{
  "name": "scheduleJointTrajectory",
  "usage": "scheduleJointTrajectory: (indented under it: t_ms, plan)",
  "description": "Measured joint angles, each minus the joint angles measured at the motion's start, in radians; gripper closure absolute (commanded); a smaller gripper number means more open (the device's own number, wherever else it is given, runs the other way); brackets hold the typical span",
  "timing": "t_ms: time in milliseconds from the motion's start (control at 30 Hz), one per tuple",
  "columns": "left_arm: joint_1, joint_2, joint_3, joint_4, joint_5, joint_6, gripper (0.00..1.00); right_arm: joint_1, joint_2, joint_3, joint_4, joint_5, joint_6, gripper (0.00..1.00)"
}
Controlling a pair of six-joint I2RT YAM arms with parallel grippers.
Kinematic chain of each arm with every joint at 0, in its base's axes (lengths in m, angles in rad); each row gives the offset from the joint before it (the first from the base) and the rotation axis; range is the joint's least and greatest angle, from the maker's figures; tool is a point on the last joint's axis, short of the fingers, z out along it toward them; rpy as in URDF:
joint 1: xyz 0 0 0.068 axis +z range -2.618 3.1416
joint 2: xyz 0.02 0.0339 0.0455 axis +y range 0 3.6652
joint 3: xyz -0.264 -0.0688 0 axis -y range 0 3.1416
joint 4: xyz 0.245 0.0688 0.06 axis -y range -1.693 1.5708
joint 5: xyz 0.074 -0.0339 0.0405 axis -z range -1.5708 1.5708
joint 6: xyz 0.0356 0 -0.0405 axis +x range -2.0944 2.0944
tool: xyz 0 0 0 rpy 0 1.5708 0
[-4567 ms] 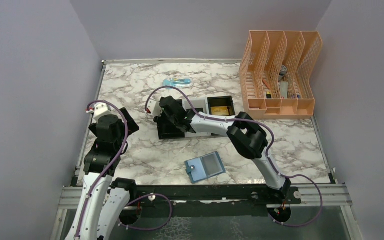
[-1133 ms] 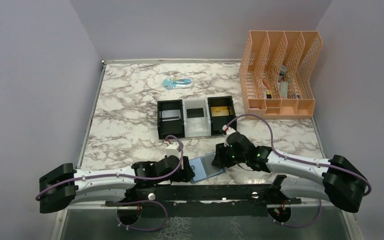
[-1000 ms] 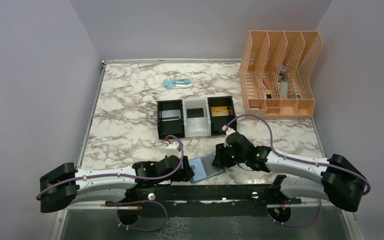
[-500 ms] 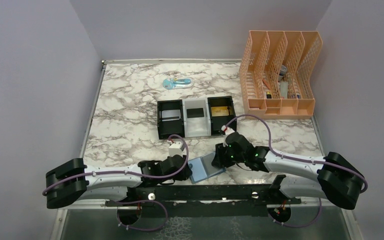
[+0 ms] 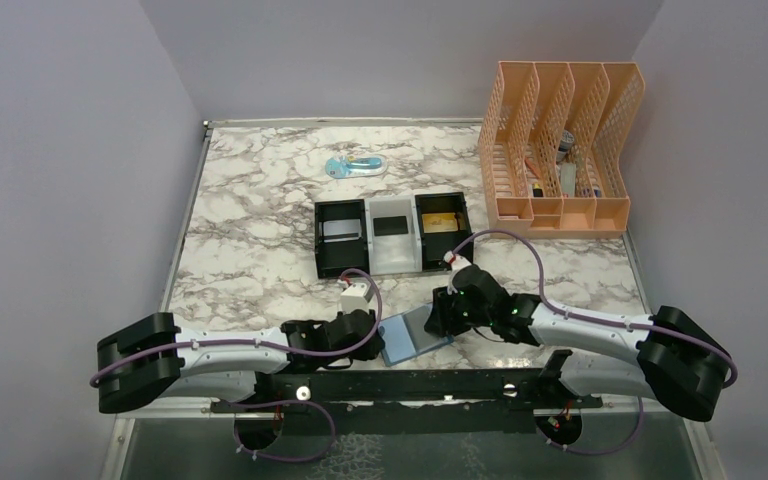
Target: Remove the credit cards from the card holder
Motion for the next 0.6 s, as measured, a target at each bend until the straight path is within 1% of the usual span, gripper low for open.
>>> scheduleJointTrajectory:
  t_ms: [333,533,600]
  plan:
    - [-0.002,-0.020,-0.013,0.000,-0.003,0.000,0.88,0.000,-0.022,0.000,0.008,-0.040,0.012,0.66]
    - [-0.004,-0.059,-0.036,-0.002,-0.003,-0.002,0.89,0.001,-0.039,-0.006,0.021,-0.063,0.025,0.66]
    - [-0.005,-0.069,-0.040,-0.002,-0.003,-0.003,0.89,0.001,-0.039,-0.006,0.021,-0.068,0.026,0.65]
